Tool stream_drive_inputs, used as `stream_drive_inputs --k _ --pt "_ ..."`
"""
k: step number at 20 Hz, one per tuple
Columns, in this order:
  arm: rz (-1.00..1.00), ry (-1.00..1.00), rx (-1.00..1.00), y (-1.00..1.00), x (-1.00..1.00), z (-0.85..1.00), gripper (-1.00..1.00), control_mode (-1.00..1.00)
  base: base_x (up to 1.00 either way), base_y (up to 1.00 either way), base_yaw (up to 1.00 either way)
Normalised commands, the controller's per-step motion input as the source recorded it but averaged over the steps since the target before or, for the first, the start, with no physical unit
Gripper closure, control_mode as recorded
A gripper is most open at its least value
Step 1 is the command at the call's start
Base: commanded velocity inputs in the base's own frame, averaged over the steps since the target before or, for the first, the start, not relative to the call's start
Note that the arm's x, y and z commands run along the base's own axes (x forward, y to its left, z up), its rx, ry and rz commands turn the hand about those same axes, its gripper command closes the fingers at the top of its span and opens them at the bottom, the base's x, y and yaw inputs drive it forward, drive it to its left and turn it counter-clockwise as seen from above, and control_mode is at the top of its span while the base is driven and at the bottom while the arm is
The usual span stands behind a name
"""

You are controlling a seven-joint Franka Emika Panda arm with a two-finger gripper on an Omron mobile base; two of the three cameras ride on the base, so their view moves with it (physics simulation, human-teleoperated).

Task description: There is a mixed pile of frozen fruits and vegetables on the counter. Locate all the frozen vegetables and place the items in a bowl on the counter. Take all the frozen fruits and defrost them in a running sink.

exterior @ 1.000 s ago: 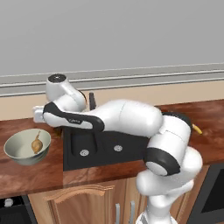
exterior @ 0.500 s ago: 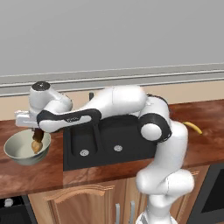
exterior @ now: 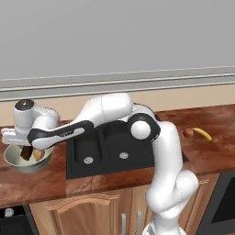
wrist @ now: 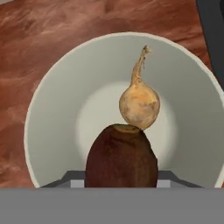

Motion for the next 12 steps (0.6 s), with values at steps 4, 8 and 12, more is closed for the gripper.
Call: stream_drive_inputs --k 4,8,12 --pt "0.05 0.17 0.08 -0.19 -0.10 0.00 1.00 -1.00 0.00 0.00 0.00" --pt "0.04 0.21 0.11 -0.21 -0.04 -0.08 -1.00 -1.00 0.00 0.00 0.00" --pt "0.06 0.14 0.12 -0.45 0.00 -0.10 -1.00 -1.00 0.00 0.00 0.00"
